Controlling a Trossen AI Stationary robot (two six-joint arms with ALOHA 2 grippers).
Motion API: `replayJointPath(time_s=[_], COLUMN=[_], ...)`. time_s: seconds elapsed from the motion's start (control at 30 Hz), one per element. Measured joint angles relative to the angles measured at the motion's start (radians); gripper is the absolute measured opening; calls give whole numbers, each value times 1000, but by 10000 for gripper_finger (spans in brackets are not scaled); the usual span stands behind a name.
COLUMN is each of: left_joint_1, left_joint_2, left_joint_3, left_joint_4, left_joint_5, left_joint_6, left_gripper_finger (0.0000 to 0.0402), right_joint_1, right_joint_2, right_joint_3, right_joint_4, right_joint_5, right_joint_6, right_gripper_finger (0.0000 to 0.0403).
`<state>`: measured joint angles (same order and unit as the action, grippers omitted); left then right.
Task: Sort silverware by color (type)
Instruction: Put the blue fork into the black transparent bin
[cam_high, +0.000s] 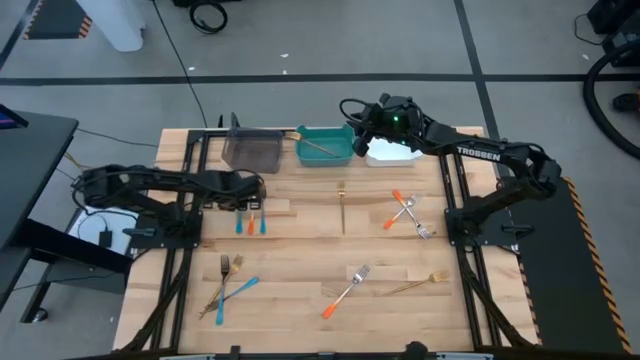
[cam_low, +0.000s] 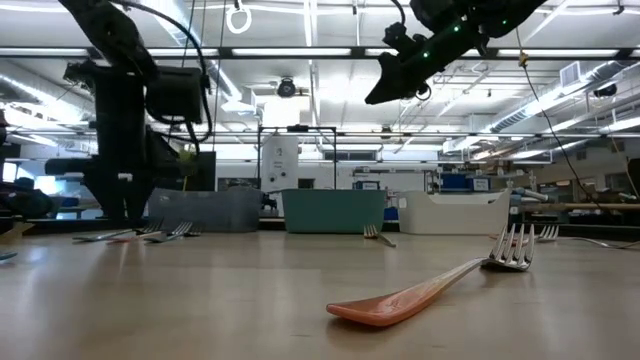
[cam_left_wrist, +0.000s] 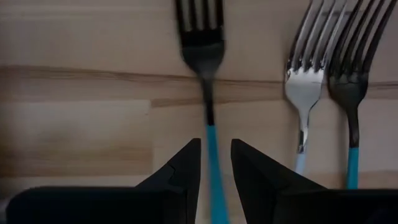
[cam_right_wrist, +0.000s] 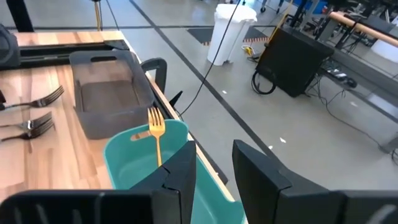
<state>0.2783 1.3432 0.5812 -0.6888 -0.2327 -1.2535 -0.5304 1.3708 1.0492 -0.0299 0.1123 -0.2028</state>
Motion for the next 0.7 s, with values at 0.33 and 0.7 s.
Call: replayJointPath(time_s=[0.33,0.7], left_joint_1=[-3,-7], left_joint_2=[138,65], left_joint_3=[13,1], left_joint_4=[48,36], left_joint_5=[-24,19], left_joint_6=[-35,41], left_gripper_finger=[80,13], right_joint_1=[-2,-2], right_joint_2=[0,0], right_joint_3=[0,0], right_joint_4=[-20,-40], right_joint_5=[0,0], right_joint_6=[-36,-36], right_gripper_finger=[113,113])
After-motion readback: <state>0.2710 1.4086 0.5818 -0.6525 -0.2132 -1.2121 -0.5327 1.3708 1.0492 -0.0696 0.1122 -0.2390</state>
